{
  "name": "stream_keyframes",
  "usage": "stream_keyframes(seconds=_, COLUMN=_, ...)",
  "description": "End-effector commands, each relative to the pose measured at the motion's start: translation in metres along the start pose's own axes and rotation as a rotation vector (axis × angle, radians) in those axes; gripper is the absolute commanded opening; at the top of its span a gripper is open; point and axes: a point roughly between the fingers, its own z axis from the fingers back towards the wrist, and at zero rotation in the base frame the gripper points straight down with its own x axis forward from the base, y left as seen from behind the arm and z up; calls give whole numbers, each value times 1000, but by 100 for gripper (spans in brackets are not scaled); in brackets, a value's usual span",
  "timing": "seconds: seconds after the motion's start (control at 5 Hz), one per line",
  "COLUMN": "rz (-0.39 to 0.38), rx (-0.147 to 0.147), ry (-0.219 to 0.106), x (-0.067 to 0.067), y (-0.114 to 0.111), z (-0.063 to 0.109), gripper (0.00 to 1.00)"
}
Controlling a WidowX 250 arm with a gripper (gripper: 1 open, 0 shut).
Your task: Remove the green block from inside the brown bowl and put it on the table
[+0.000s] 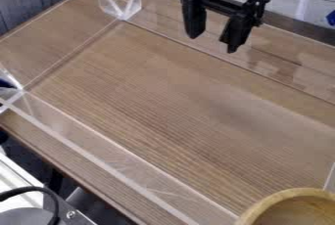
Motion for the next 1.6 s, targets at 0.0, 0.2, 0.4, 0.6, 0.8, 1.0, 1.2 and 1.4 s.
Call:
stream_keyframes(seconds=0.0, rz=-2, rx=0, ry=21, x=1, y=0, z=-10, gripper=100)
stream_keyframes(seconds=0.2, rz=-11, rx=-8, ry=24, x=3, y=-1, z=-20, gripper=100)
stream_keyframes(seconds=0.4, rz=-18, rx=-14, ry=22, x=5, y=-2, z=-30, gripper=100)
stream_keyframes(seconds=0.6, rz=-28, rx=-25, ry=18, x=8, y=-3, z=-41, gripper=0)
stream_keyframes(seconds=0.8, rz=-48, rx=-40, ry=27, x=9, y=-5, z=-54, gripper=0)
stream_keyframes(seconds=1.0, rz=-51, rx=-48, ry=30, x=12, y=-5, z=-70, gripper=0)
stream_keyframes(seconds=1.2, rz=-55, rx=-52, ry=34, x=13, y=-6, z=-85, gripper=0)
stream_keyframes(seconds=1.4, rz=-53, rx=-54, ry=23, x=14, y=-6, z=-89, gripper=0)
